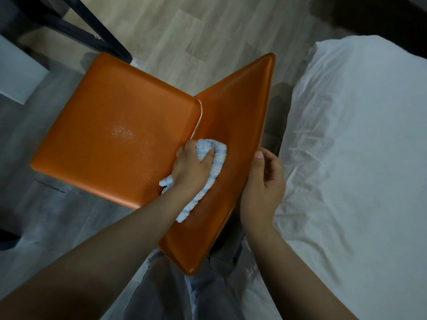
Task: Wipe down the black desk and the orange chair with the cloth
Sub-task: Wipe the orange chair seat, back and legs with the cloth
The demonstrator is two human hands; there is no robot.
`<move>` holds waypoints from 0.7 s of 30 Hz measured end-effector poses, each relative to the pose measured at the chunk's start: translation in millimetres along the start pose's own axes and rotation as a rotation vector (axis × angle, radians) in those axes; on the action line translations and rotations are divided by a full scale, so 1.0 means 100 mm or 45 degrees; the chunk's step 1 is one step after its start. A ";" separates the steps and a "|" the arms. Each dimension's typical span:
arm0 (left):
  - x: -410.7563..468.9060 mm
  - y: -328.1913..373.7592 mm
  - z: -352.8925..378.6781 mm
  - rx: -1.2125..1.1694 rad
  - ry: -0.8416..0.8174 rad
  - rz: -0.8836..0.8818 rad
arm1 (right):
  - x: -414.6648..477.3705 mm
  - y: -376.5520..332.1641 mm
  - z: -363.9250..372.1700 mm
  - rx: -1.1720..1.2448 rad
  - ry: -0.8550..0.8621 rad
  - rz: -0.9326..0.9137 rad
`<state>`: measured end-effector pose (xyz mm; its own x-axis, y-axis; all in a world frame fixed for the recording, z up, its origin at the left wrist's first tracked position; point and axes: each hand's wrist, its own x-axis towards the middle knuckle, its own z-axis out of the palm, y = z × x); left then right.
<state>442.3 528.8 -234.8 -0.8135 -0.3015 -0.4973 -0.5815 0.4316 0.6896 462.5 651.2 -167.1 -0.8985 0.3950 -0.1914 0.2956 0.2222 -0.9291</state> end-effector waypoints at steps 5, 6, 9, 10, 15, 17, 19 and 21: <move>0.20 -0.26 0.06 0.057 -0.009 -0.088 | 0.01 0.04 0.06 0.005 0.041 -0.038; 0.25 -0.31 0.07 0.056 -0.026 -0.096 | 0.00 0.05 0.07 0.010 0.049 -0.048; 0.43 -0.44 0.10 0.074 -0.049 -0.126 | -0.01 0.06 0.08 0.018 0.072 -0.077; 0.49 -0.46 0.11 0.088 -0.051 -0.134 | 0.00 0.07 0.08 0.014 0.077 -0.092; 0.82 -0.56 0.17 0.156 -0.060 -0.208 | 0.01 0.09 0.07 0.022 0.059 -0.131; 0.92 -0.63 0.18 0.210 -0.085 -0.233 | 0.01 0.10 0.07 0.034 0.061 -0.136; 0.97 -0.72 0.17 0.270 -0.106 -0.265 | 0.01 0.09 0.07 0.046 0.053 -0.144; 1.00 -0.85 0.16 0.325 -0.127 -0.309 | 0.01 0.10 0.07 0.055 0.054 -0.141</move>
<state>410.4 475.4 -351.0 -0.6400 -0.3425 -0.6879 -0.7270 0.5599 0.3976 461.8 647.9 -178.6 -0.9101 0.4077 -0.0740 0.1801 0.2284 -0.9568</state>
